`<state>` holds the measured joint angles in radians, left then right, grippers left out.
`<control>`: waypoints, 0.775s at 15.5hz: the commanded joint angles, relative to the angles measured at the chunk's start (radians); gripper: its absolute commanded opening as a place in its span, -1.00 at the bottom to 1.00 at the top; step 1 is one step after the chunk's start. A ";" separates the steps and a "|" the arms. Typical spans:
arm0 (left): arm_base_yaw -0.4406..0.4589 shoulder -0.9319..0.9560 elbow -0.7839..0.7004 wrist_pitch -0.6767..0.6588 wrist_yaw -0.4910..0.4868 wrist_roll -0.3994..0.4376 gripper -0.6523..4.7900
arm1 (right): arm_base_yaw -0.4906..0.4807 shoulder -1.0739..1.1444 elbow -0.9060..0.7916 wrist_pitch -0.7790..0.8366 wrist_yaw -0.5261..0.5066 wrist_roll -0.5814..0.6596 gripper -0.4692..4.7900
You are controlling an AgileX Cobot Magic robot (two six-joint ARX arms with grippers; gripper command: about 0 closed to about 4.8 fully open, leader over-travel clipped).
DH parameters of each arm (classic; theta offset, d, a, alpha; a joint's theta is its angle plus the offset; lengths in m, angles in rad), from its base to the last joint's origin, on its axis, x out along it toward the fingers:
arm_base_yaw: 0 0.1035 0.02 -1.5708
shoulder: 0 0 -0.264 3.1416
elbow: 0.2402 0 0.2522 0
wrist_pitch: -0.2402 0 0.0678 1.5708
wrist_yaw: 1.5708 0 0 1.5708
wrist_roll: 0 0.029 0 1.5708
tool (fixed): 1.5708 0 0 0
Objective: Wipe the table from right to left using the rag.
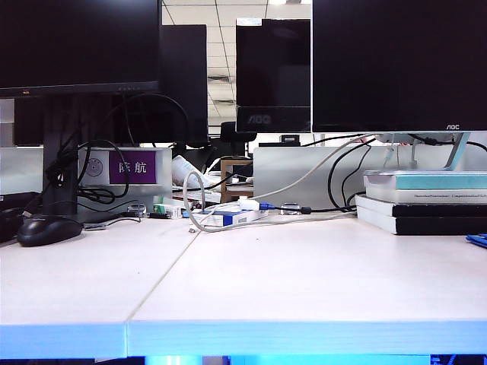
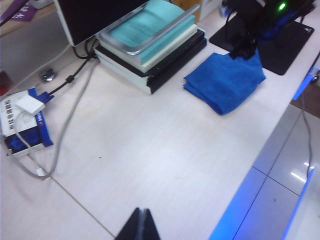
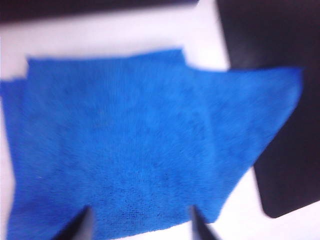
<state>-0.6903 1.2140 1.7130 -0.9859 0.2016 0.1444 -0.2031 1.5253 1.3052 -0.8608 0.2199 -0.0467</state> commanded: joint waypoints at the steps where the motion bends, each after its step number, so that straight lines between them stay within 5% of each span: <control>1: -0.001 -0.003 0.006 0.005 0.005 0.006 -0.78 | -0.001 0.077 0.004 -0.028 -0.029 -0.009 0.07; 12: -0.001 -0.003 0.006 -0.002 0.005 0.006 -0.78 | -0.010 0.253 0.004 0.134 -0.036 -0.010 0.20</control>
<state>-0.6903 1.2140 1.7130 -0.9916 0.2020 0.1455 -0.2127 1.7828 1.3045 -0.7551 0.1810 -0.0540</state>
